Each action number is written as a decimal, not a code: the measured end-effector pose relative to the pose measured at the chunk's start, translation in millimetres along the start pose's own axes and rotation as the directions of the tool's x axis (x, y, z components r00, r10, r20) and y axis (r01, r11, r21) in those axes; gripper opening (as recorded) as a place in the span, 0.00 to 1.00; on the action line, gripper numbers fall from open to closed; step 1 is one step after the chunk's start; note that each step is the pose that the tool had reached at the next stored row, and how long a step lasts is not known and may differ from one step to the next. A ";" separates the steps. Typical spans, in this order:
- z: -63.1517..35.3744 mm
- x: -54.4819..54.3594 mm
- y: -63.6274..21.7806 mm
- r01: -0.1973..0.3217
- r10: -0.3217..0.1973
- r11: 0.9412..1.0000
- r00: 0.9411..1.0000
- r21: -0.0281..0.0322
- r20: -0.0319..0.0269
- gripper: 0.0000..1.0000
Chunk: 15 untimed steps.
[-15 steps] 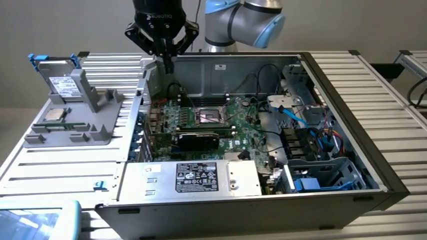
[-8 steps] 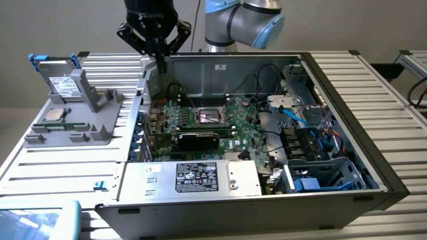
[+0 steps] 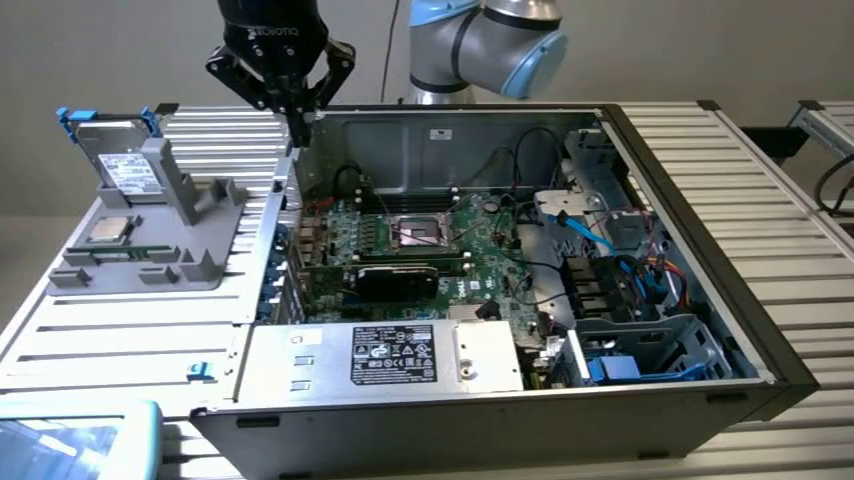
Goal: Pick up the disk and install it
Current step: 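Reach for the disk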
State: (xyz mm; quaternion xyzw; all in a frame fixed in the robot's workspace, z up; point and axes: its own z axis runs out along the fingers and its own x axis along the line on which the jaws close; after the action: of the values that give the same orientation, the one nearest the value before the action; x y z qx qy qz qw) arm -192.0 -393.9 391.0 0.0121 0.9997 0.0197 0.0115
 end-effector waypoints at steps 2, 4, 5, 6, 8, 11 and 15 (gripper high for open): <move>0.1 5.2 0.4 0.003 -0.003 1.000 1.000 0.000 0.000 0.11; 0.2 10.2 1.6 0.006 -0.006 1.000 1.000 0.001 0.000 0.11; 0.4 12.7 2.2 0.007 -0.007 1.000 1.000 0.001 0.000 0.11; 0.5 15.2 2.8 0.009 -0.009 1.000 1.000 0.001 0.000 0.11; 0.6 20.4 4.0 0.011 -0.011 1.000 1.000 0.002 -0.001 0.11; 0.9 27.5 5.3 0.017 -0.017 1.000 1.000 0.002 -0.001 0.11; 1.4 35.4 8.3 0.024 -0.024 1.000 1.000 0.003 -0.001 0.11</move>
State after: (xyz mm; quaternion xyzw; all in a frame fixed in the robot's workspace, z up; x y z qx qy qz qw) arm -227.2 -384.7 389.1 0.0002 0.9998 0.0183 0.0113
